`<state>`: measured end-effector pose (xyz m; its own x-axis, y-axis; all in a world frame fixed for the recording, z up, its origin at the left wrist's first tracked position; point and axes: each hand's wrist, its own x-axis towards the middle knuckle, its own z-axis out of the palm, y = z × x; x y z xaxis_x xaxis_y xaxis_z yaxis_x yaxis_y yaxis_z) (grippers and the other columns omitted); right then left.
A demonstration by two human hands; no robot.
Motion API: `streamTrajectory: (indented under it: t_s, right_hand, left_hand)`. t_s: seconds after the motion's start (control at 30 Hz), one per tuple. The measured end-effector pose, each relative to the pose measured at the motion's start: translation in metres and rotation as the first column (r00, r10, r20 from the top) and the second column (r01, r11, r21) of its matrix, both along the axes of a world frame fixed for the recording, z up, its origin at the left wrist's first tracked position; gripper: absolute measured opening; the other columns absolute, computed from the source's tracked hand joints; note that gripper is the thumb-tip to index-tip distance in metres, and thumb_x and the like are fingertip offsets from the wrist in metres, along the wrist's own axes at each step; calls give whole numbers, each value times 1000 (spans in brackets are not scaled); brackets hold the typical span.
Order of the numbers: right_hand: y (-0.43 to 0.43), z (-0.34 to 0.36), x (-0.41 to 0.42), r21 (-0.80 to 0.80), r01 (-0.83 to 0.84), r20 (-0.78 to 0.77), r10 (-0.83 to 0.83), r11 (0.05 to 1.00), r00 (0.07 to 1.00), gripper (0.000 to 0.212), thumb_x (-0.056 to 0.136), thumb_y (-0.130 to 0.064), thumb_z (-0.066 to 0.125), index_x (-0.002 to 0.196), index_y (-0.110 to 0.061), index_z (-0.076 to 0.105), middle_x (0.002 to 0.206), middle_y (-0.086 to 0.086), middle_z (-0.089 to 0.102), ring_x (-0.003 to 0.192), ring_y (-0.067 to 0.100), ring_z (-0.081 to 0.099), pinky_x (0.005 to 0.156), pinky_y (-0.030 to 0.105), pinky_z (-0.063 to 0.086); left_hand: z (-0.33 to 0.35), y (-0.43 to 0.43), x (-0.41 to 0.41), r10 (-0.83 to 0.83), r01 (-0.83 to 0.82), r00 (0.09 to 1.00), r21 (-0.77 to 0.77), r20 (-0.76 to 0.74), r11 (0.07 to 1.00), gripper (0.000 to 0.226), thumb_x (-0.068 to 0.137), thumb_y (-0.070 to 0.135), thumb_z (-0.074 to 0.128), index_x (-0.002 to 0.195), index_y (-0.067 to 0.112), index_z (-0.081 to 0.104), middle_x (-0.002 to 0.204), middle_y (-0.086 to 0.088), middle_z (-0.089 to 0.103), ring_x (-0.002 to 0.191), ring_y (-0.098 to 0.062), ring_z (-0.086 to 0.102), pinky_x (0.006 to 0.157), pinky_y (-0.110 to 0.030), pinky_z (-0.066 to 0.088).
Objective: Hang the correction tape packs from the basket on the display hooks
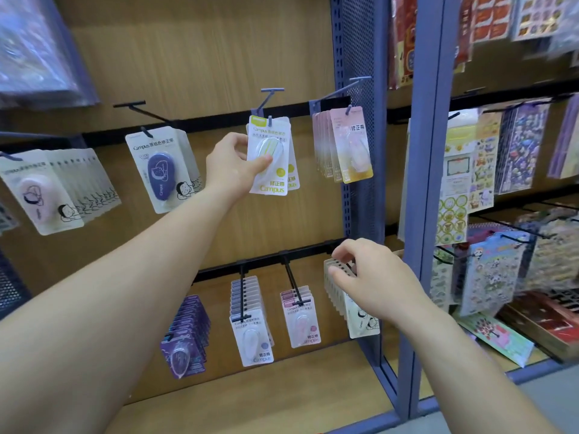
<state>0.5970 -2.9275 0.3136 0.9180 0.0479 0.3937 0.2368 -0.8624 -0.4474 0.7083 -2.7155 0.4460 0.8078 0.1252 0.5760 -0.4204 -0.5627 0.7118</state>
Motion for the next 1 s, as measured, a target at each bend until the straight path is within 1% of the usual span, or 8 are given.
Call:
streamTrajectory:
  t_s: [0.17, 0.23, 0.33, 0.43, 0.57, 0.7, 0.8, 1.0]
  right_hand:
    - [10, -5, 4, -10, -16, -6, 16, 1000, 1000, 28, 99, -45, 55, 124, -33, 59, 119, -15, 59, 102, 7, 55, 76, 26, 44]
    - [15, -7, 5, -32, -27, -22, 26, 999, 999, 29, 99, -45, 54, 125, -32, 59, 121, -14, 59, 106, 9, 56, 81, 29, 48]
    - [25, -8, 2, -67, -43, -40, 40, 997, 998, 31, 99, -46, 53, 126, -32, 58, 122, -14, 59, 109, 12, 58, 85, 34, 52]
    - [35, -15, 0, -101, -69, -78, 61, 993, 995, 30, 99, -45, 54, 126, -31, 59, 123, -12, 58, 110, 14, 58, 88, 38, 53]
    - [55, -50, -8, -143, -123, -177, 97, 982, 979, 29, 97, -43, 57, 123, -29, 60, 120, -7, 61, 110, 18, 60, 89, 42, 54]
    - [94, -117, -26, -223, -274, -407, 166, 936, 898, 29, 95, -43, 58, 119, -26, 61, 121, -1, 63, 113, 26, 60, 87, 38, 51]
    - [126, -185, -39, -253, -402, -586, 192, 880, 788, 31, 93, -42, 59, 119, -25, 63, 124, 4, 65, 118, 29, 60, 87, 37, 48]
    - [152, -336, -61, -39, -383, -805, 198, 923, 560, 26, 92, -31, 69, 111, -14, 70, 113, 10, 73, 111, 27, 66, 93, 33, 49]
  left_hand:
    - [-11, -2, 3, 56, -56, 998, 9, -5, 998, 46, 88, 34, 79, 129, 24, 60, 100, 9, 66, 81, 3, 58, 67, -20, 48]
    - [-25, 2, -4, 54, -53, 998, 23, -41, 998, 59, 88, 38, 78, 140, 24, 54, 106, 9, 65, 96, -6, 60, 76, -23, 47]
    - [-62, 22, -25, 27, -14, 996, 143, -84, 990, 60, 89, 40, 76, 141, 22, 54, 124, 8, 63, 109, -10, 60, 87, -25, 47]
    - [-113, 54, -58, -8, 63, 984, 300, -180, 952, 46, 90, 34, 75, 132, 21, 63, 124, 5, 68, 111, -14, 65, 103, -34, 50]
    - [-201, 99, -113, 61, 129, 927, 469, -369, 874, 39, 90, 35, 73, 126, 23, 66, 122, 11, 67, 110, -9, 62, 98, -27, 48]
    - [-300, 134, -171, 83, 240, 809, 456, -582, 857, 39, 87, 31, 76, 124, 20, 68, 117, 3, 70, 104, -13, 65, 98, -31, 50]
    - [-370, 152, -203, 108, 335, 683, 442, -722, 832, 44, 91, 32, 72, 131, 16, 63, 127, -3, 68, 115, -19, 63, 98, -25, 43]
    - [-501, 187, -244, 171, 423, 429, 364, -887, 829, 55, 89, 27, 70, 139, 10, 53, 136, -12, 61, 129, -26, 56, 108, -30, 40]
